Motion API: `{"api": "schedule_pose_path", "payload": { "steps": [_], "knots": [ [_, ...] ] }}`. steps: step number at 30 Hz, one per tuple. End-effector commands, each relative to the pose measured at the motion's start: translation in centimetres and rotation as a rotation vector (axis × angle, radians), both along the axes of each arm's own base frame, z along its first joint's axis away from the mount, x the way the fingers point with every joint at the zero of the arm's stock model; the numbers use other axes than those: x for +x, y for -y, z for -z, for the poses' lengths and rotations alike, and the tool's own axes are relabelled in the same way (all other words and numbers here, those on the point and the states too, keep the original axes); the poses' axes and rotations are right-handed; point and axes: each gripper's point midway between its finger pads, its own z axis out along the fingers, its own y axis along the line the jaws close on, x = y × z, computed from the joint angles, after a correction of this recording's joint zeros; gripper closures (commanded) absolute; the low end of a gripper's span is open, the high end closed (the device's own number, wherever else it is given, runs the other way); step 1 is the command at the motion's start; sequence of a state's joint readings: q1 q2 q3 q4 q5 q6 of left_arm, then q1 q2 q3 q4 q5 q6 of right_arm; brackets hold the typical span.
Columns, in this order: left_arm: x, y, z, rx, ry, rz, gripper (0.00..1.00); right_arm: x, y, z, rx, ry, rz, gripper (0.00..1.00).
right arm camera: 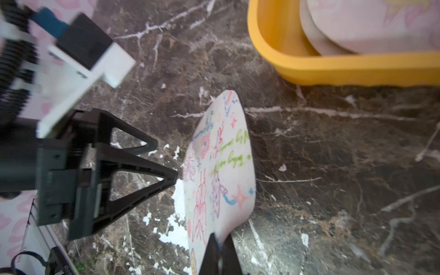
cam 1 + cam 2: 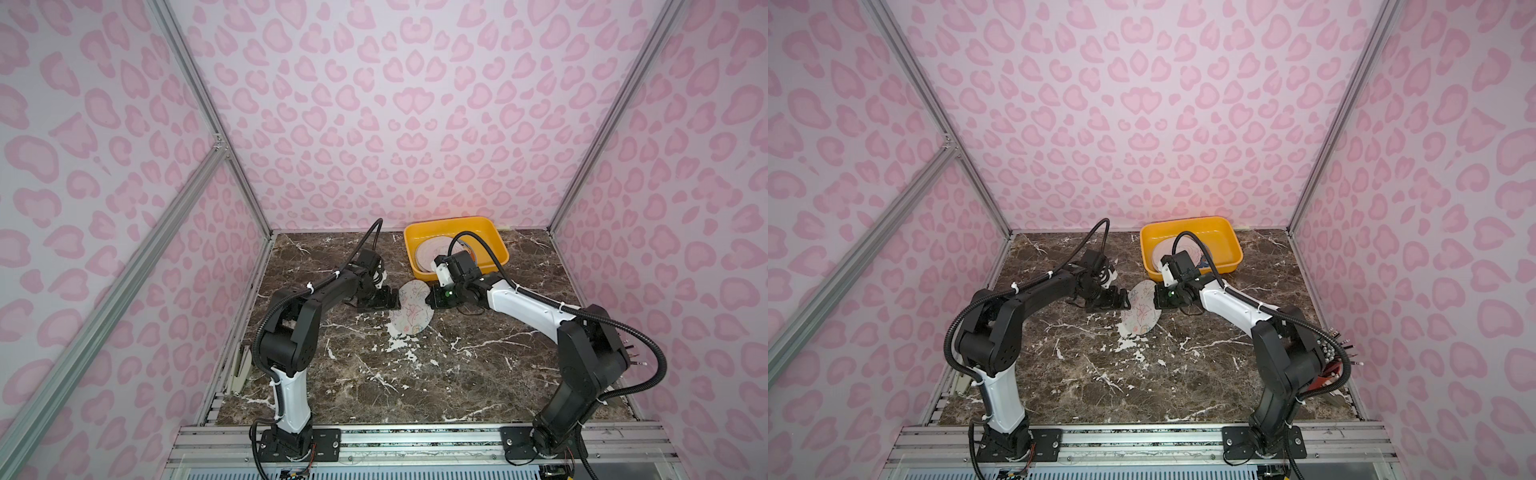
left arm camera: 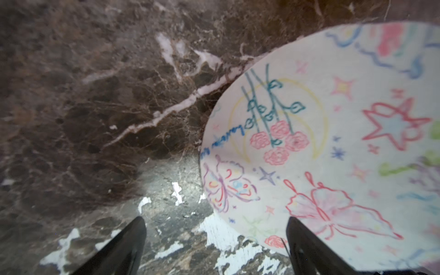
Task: Put the coasters into the storage box
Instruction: Pick up the coaster from the center of the board, then place the coaster in the storage box.
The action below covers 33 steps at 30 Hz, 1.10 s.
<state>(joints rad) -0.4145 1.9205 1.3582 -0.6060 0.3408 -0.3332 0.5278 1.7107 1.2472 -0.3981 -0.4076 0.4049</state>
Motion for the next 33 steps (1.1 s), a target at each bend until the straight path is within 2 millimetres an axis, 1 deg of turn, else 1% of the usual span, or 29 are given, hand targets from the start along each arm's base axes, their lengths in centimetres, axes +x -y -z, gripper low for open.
{"api": "schedule_pose_path", "payload": {
  "steps": [1,3,4,5,8,11,13,17,21,24,27,30,33],
  "knots": [
    [0.1,0.1,-0.6,-0.016,0.013,-0.007,0.05,0.2,1.1,-1.7,-0.039,0.026,-0.001,1.0],
    [0.0,0.1,-0.6,-0.02,0.017,-0.009,0.04,1.0,1.4,-3.2,-0.039,0.056,0.002,1.0],
    [0.0,0.1,-0.6,-0.02,0.018,-0.01,0.04,1.2,1.7,-3.5,-0.044,0.062,0.006,1.0],
    [0.0,0.1,-0.5,-0.021,0.018,-0.011,0.04,2.1,1.6,-5.2,-0.033,0.096,0.009,1.0],
    [-0.2,0.0,-0.5,-0.025,0.017,-0.013,0.03,3.8,2.2,-6.9,-0.038,0.137,0.021,1.0],
    [-0.4,-0.2,-0.4,-0.027,0.017,-0.017,0.03,5.7,2.7,-8.0,-0.049,0.171,0.032,1.0],
    [-0.5,-0.3,-0.4,-0.026,0.016,-0.019,0.02,7.1,3.0,-8.3,-0.069,0.195,0.04,1.0],
    [-0.6,-0.5,-0.2,-0.023,0.016,-0.022,0.02,9.8,3.1,-8.5,-0.077,0.23,0.048,1.0],
    [-0.6,-0.6,-0.2,-0.021,0.013,-0.024,0.02,12.2,2.4,-8.8,-0.075,0.262,0.039,1.0],
    [-0.6,-0.8,-0.1,-0.018,0.013,-0.024,0.01,13.9,2.1,-8.5,-0.072,0.274,0.034,1.0],
    [-0.6,-1.0,-0.1,-0.016,0.009,-0.027,0.01,15.5,2.4,-8.1,-0.075,0.278,0.04,1.0],
    [-0.5,-1.1,-0.1,-0.014,0.011,-0.03,0.01,17.0,3.6,-6.7,-0.086,0.267,0.057,1.0],
    [-0.4,-1.2,0.0,-0.013,0.01,-0.032,0.01,18.4,5.3,-4.1,-0.105,0.232,0.076,1.0]
  ]
}}
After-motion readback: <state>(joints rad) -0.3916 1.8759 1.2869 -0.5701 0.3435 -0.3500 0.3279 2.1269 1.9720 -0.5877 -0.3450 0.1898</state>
